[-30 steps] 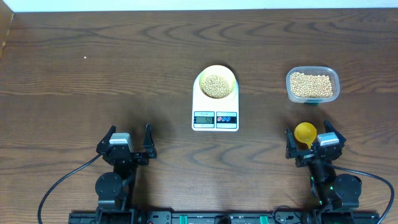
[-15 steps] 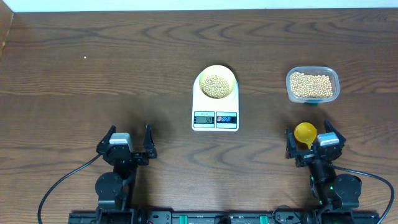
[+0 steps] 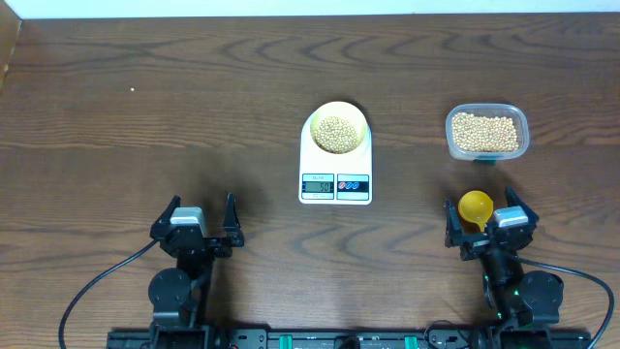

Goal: Scoop item into bowl and weigh 50g on scale

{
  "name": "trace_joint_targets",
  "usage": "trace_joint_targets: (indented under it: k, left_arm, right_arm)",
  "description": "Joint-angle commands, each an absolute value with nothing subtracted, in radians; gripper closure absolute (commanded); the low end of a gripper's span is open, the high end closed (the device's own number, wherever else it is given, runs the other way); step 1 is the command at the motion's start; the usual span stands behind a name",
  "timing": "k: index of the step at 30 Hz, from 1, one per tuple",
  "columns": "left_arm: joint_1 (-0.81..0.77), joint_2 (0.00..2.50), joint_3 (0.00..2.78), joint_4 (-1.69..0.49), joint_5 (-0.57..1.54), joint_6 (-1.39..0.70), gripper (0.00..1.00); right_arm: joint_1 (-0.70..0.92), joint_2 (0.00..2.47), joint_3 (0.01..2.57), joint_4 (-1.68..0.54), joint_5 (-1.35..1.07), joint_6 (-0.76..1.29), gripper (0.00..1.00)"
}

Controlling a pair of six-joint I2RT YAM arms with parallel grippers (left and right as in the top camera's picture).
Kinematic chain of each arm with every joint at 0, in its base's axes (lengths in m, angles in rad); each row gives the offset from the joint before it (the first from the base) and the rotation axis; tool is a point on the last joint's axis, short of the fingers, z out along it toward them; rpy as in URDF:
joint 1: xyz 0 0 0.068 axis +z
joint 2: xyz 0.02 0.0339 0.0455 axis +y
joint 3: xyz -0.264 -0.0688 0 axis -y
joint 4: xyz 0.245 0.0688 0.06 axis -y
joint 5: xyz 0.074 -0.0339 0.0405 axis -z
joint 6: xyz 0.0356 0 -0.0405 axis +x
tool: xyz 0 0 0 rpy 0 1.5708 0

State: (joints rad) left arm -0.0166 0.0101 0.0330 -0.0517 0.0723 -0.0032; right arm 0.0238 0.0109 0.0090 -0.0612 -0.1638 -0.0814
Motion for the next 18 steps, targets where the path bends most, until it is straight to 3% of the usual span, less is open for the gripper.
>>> trace_joint_targets:
  k: [1, 18]
  left_arm:
    - [-0.012, 0.001, 0.004, -0.065, 0.085, -0.009, 0.02]
    - [-0.012, 0.001, 0.004, -0.065, 0.069, -0.009, 0.02]
  right_arm:
    - [0.033, 0.006, 0.006, -0.063, -0.163, -0.091, 0.01]
    - [0.033, 0.006, 0.006, -0.063, -0.163, -0.091, 0.01]
